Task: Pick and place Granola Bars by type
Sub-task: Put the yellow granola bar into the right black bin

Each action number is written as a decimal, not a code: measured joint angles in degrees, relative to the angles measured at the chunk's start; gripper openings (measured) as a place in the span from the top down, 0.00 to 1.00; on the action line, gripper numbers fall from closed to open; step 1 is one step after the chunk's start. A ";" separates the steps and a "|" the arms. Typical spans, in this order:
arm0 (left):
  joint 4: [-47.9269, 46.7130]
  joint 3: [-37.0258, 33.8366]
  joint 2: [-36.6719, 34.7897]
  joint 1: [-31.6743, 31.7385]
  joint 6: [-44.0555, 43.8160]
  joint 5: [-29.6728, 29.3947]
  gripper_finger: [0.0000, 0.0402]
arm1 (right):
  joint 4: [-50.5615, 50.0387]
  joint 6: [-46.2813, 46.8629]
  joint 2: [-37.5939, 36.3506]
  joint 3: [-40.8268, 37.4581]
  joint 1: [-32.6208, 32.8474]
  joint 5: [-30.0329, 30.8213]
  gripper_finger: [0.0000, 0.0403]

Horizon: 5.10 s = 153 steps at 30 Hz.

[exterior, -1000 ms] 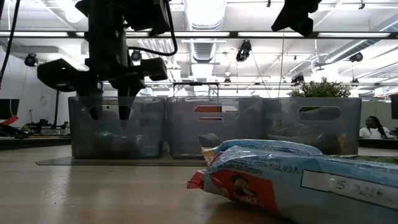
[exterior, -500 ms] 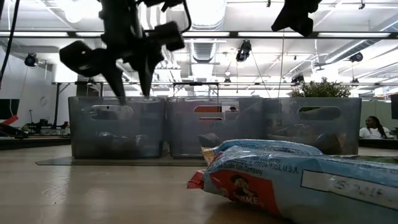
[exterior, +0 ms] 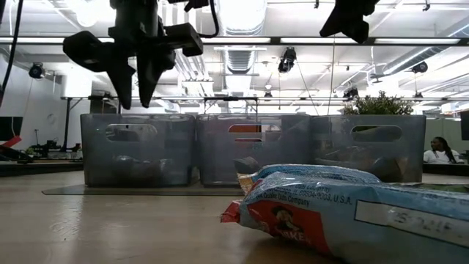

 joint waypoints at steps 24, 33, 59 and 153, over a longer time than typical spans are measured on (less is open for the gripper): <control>1.75 5.60 -6.29 0.83 21.43 -14.71 1.00 | 0.41 0.00 0.00 -0.35 0.00 0.02 0.98; 11.75 4.93 -14.64 1.04 42.54 -27.39 1.00 | 1.13 0.00 0.00 -0.37 0.00 0.00 0.98; 50.84 -32.08 -44.64 3.15 61.61 -28.89 1.00 | 3.10 -0.90 1.89 -0.63 -0.02 -6.06 0.98; 44.54 -35.06 -64.00 3.43 73.14 -28.07 1.00 | 30.15 -3.41 -2.03 -11.10 -9.70 -11.67 0.98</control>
